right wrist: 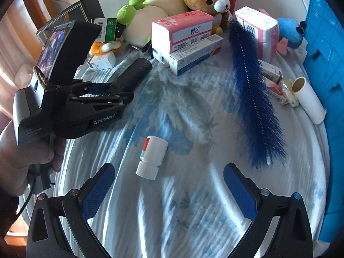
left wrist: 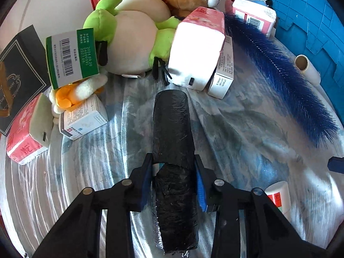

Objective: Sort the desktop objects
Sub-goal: 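Grasp the black wrapped roll with the left tool while the right tool grasps the white-red bottle, then lift the black roll and white bottle and carry both over the blue crate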

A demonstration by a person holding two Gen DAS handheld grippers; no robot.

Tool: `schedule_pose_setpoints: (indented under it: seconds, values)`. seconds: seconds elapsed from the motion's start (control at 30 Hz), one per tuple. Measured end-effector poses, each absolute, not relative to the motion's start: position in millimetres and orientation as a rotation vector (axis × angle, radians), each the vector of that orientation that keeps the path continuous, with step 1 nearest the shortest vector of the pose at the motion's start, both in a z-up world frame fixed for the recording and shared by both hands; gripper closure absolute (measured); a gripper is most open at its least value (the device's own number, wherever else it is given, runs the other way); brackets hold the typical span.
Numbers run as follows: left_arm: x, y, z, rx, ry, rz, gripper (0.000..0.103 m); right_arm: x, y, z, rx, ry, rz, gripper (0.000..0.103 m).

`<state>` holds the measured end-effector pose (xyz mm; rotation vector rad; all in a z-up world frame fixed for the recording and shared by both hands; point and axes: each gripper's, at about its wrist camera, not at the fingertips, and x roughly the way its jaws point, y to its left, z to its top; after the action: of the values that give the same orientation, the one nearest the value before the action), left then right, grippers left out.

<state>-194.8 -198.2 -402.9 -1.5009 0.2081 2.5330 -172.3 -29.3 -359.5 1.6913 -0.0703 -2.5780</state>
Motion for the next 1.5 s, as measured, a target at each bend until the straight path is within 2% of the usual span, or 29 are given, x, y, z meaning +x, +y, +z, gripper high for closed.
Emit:
schedule_pose_setpoints:
  seconds: [0.13, 0.17, 0.23, 0.27, 0.3, 0.53, 0.57, 0.6, 0.67, 1.1, 1.5]
  values:
    - [-177.8, -211.7, -393.1, -1.463, 0.150, 2.563, 0.068, -183.9, -41.5, -370.6, 1.706, -0.035, -2.592, 0.001]
    - [-173.2, -215.5, -389.8, -1.453, 0.138, 2.576, 0.068, -186.1, -43.5, -373.2, 1.709, -0.029, -2.598, 0.004]
    - [-165.8, -223.4, -383.8, -1.442, 0.109, 2.592, 0.068, -190.8, -46.9, -379.8, 1.726, -0.015, -2.610, 0.021]
    - [-162.0, -226.7, -380.8, -1.436, 0.100, 2.601, 0.068, -192.4, -47.9, -383.5, 1.740, -0.014, -2.606, 0.034]
    - [-159.0, -229.9, -378.0, -1.429, 0.094, 2.609, 0.068, -194.1, -48.7, -387.3, 1.753, -0.009, -2.607, 0.039]
    - [-150.1, -252.9, -370.0, -1.420, 0.065, 2.636, 0.068, -200.2, -55.3, -402.5, 1.777, 0.023, -2.592, 0.044]
    - [-147.7, -254.1, -370.2, -1.423, 0.059, 2.639, 0.068, -200.4, -55.5, -402.5, 1.771, 0.024, -2.593, 0.049]
    - [-147.3, -255.6, -367.4, -1.425, 0.055, 2.641, 0.068, -200.5, -54.9, -401.7, 1.767, 0.020, -2.596, 0.060]
    - [-142.4, -257.3, -363.8, -1.424, 0.048, 2.648, 0.068, -199.6, -53.2, -399.5, 1.754, 0.002, -2.594, 0.074]
    - [-121.8, -252.4, -332.8, -1.404, 0.025, 2.692, 0.068, -183.3, -50.4, -366.8, 1.690, -0.024, -2.577, 0.076]
    - [-99.3, -239.0, -273.5, -1.319, 0.013, 2.745, 0.068, -160.0, -43.3, -296.0, 1.557, -0.005, -2.607, 0.076]
